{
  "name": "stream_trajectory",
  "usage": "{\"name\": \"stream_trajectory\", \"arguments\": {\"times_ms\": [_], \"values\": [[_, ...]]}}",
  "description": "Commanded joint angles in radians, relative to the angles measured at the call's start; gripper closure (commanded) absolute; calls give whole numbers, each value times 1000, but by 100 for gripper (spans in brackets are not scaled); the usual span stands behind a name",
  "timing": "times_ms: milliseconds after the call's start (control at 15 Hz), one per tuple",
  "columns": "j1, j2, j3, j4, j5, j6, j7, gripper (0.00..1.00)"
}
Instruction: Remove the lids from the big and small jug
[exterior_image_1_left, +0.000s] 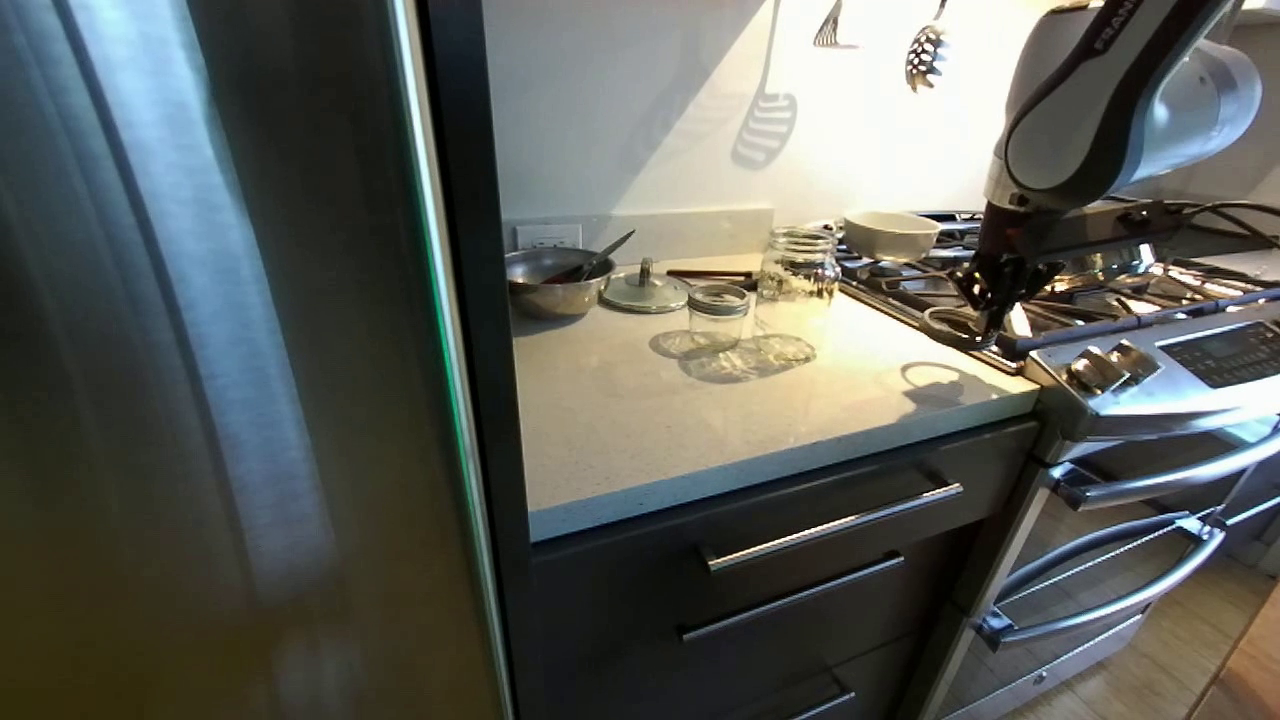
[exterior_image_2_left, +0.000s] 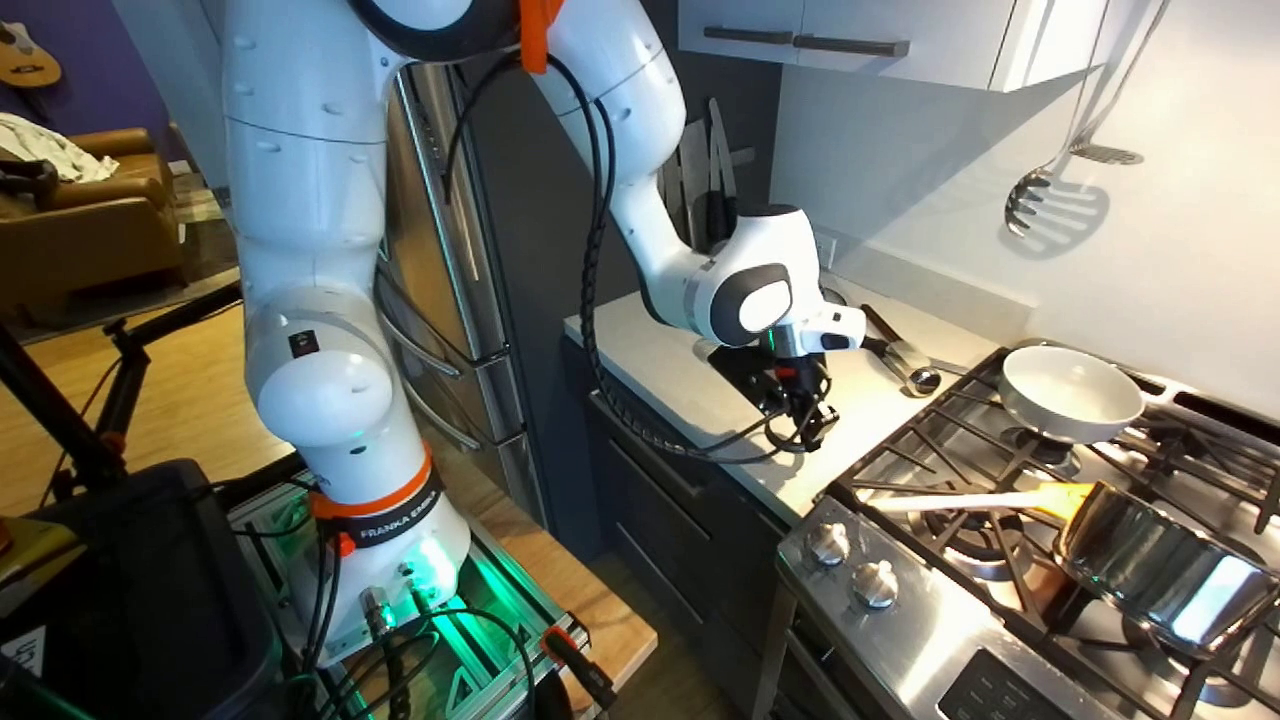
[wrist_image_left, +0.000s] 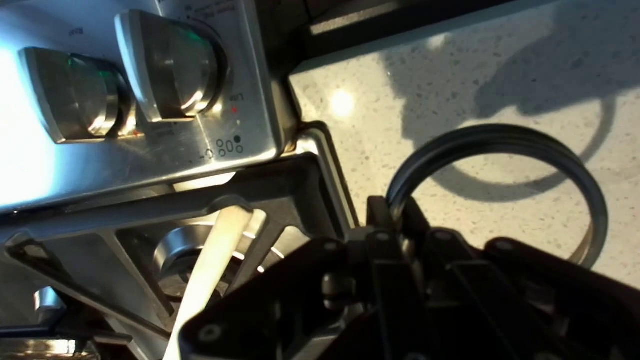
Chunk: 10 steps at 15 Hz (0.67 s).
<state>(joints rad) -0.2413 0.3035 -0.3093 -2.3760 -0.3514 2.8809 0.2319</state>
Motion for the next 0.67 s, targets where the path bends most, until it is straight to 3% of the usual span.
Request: {"name": "stream_trajectory", "arguments": {"times_ms": [0,200,600], "values": [[-44,87,70,53,187,26,-124,98],[-59,133,109,99,284,2,-194,98],[-78,201,137,168,355,-23,-259,98]]}}
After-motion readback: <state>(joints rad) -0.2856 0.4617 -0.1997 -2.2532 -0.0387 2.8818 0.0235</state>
